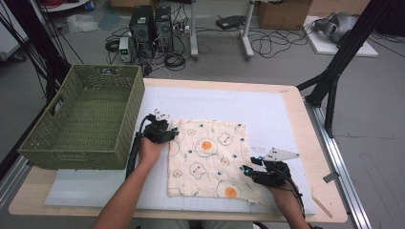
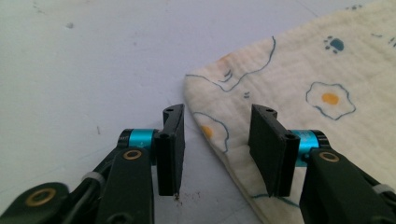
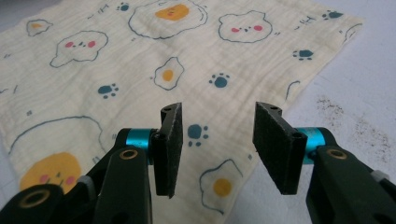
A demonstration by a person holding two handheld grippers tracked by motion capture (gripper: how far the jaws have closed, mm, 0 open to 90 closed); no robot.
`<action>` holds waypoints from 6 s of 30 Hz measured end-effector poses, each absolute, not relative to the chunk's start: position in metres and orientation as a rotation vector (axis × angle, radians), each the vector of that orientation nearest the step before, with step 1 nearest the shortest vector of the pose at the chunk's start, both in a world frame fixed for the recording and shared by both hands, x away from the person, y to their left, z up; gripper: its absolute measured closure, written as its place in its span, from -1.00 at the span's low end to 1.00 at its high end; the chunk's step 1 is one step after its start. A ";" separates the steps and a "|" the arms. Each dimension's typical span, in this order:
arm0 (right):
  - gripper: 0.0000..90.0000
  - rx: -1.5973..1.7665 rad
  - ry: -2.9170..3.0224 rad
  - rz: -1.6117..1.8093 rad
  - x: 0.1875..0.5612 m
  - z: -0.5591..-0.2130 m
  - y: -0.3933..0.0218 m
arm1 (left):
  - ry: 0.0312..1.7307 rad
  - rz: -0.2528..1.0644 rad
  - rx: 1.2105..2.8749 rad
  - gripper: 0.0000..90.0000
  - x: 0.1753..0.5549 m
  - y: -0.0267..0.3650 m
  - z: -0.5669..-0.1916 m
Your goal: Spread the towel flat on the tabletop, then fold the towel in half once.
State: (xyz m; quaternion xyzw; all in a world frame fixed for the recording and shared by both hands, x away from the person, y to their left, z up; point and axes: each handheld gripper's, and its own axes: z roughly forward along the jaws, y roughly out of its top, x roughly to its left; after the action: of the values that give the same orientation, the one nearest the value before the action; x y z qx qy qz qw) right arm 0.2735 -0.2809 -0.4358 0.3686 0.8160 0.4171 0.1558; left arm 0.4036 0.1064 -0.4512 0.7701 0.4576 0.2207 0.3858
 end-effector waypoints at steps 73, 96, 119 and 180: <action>-0.12 1.176 2.189 1.130 0.329 -0.430 -0.296 | 1.076 0.514 2.067 0.91 0.411 0.088 -0.445; 0.75 1.281 2.153 0.950 0.369 -0.446 -0.272 | 1.193 0.532 1.956 0.68 0.415 0.109 -0.446; -0.70 1.162 2.137 1.147 0.308 -0.421 -0.313 | 0.934 0.441 1.723 -0.64 0.354 0.129 -0.412; -0.75 1.062 2.199 1.250 0.300 -0.418 -0.308 | 1.011 0.416 1.779 -0.55 0.387 0.117 -0.412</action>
State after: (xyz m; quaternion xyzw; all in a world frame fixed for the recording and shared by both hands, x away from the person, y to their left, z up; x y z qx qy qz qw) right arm 0.2998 -0.3079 -0.4181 0.3794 0.7858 0.4466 0.1980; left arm 0.3872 0.1168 -0.4123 0.7365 0.4186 0.1721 0.5028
